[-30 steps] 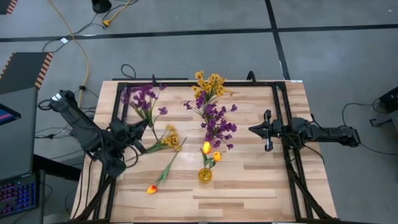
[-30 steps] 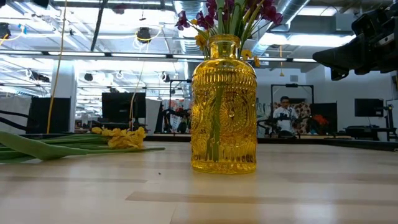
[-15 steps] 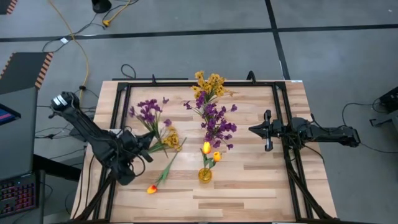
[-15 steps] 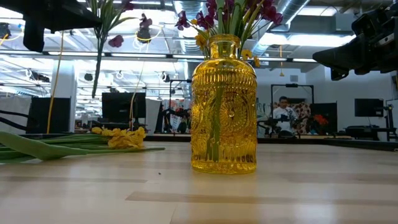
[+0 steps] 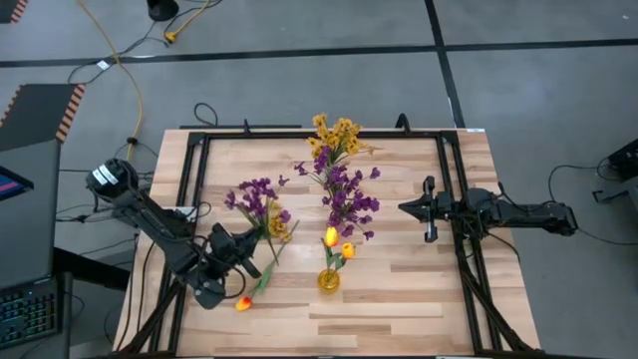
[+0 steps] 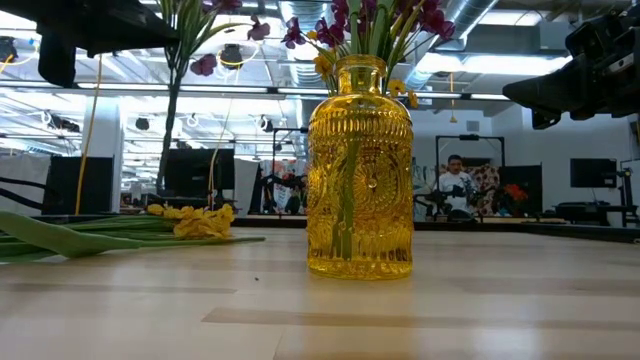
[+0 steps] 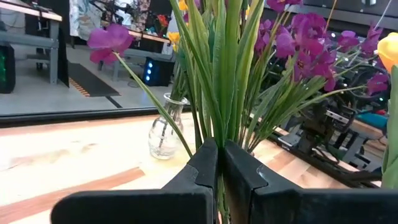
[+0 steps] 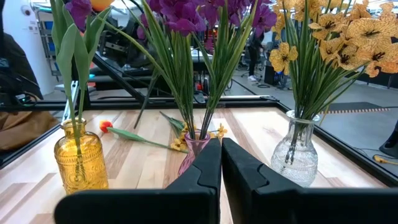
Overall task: Sort flowers into vase by color
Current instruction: Put the violet flowers into the violet vase
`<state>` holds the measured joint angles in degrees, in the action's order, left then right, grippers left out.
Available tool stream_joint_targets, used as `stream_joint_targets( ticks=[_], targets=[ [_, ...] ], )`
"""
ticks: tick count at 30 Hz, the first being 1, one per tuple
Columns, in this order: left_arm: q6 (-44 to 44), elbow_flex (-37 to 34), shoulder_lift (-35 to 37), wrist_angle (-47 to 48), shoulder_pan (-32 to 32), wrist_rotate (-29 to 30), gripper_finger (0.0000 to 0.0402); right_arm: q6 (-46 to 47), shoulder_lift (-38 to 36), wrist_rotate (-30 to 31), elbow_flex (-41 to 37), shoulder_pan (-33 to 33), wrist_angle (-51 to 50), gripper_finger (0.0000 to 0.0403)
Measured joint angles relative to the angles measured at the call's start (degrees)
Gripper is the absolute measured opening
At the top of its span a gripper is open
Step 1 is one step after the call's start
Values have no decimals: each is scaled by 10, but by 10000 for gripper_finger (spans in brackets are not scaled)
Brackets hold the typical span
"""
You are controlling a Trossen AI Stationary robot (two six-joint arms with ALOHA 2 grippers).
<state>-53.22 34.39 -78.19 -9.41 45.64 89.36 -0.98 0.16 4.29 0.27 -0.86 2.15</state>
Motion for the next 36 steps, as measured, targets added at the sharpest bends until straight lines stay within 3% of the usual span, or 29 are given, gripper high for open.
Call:
stream_joint_targets(
  ticks=[4, 8, 13, 17, 23, 30, 36],
  targets=[
    [35, 0, -12, -47, -11, -4, 0, 0, 0, 0, 0, 0, 0, 43],
    [110, 0, -14, -115, -37, -82, 0, 0, 0, 0, 0, 0, 0, 43],
    [313, 0, -14, -261, -69, -147, 0, 0, 0, 0, 0, 0, 0, 43],
    [466, 0, -14, -392, -92, -247, 0, 0, 0, 0, 0, 0, 0, 43],
    [634, 0, -13, -528, -131, -356, 0, 0, 0, 0, 0, 0, 0, 43],
    [710, -1, -13, -568, -183, -477, 0, 0, 0, 0, 0, 0, 0, 43],
    [734, -65, -13, -706, -242, -599, 0, 0, 0, 0, 0, 0, 0, 43]
  ],
)
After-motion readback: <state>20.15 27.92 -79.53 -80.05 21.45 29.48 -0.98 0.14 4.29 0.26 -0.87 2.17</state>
